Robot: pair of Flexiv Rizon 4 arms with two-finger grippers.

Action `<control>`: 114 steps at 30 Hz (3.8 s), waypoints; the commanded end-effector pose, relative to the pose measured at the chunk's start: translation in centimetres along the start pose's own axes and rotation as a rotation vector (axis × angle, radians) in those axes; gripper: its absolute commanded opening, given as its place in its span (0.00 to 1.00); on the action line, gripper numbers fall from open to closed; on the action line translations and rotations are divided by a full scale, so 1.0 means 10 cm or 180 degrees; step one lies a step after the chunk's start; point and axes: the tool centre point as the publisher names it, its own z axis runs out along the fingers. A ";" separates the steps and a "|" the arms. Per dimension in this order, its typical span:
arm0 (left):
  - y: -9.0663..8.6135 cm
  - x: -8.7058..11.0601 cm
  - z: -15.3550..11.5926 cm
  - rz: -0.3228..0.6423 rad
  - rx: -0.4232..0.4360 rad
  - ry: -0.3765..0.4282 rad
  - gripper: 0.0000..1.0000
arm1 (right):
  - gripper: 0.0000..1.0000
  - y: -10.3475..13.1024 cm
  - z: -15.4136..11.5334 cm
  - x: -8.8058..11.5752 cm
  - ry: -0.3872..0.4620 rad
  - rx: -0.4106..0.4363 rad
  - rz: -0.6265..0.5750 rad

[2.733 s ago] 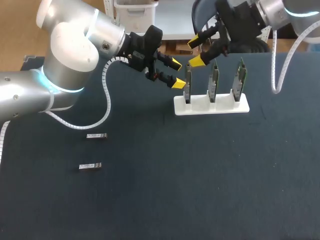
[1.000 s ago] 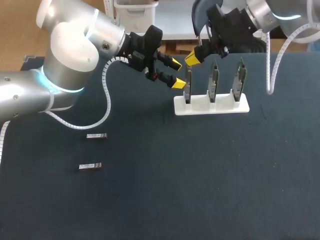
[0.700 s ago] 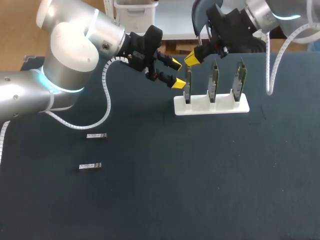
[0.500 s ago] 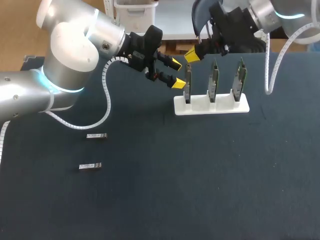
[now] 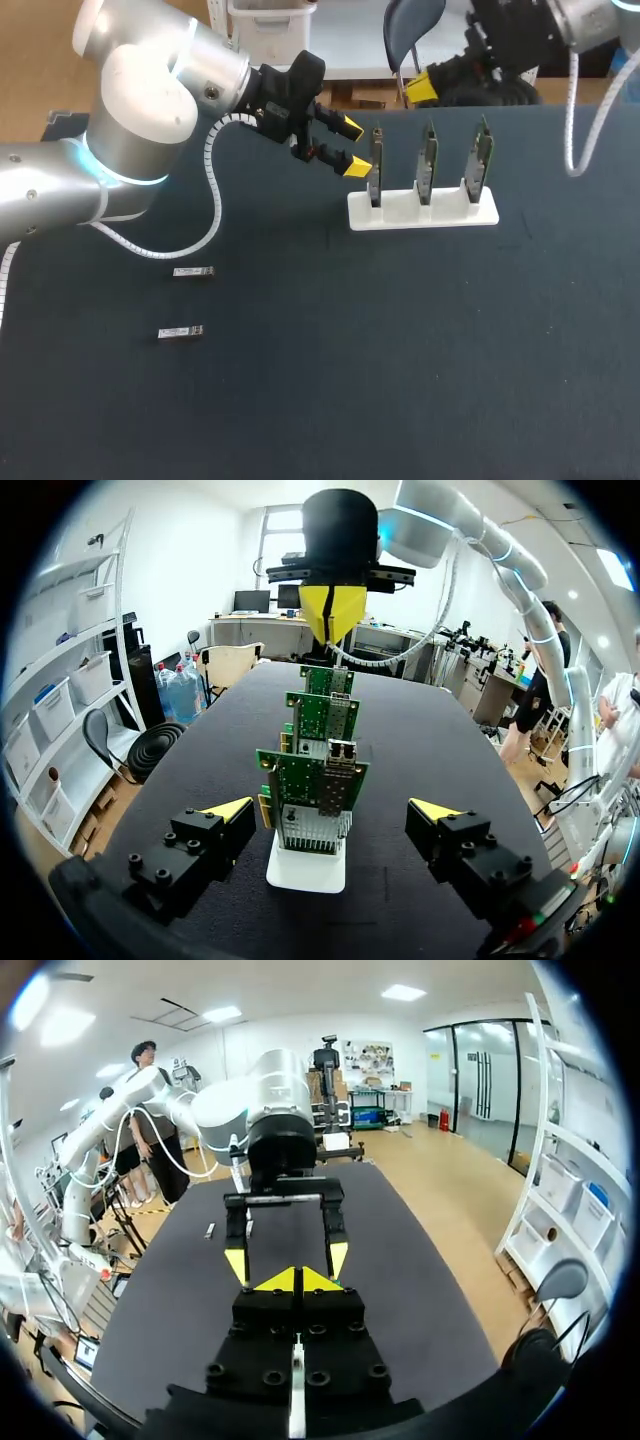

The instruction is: Pick up the optical module with the left hand, and insert it into the network port with the right hand.

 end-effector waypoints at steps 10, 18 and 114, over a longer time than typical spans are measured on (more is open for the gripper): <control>0.02 -0.01 0.01 -0.0005 0.0014 0.0017 1.00 | 0.00 -0.03 -0.31 0.37 0.0126 -0.0211 0.0092; 0.02 -0.01 0.01 -0.0005 0.0014 0.0017 1.00 | 0.00 -0.01 -0.29 0.49 0.0214 -0.0303 0.0116; -1.25 1.90 -1.70 0.0037 -0.1129 0.2635 1.00 | 1.00 0.11 -0.21 0.60 0.0356 -0.0261 0.0092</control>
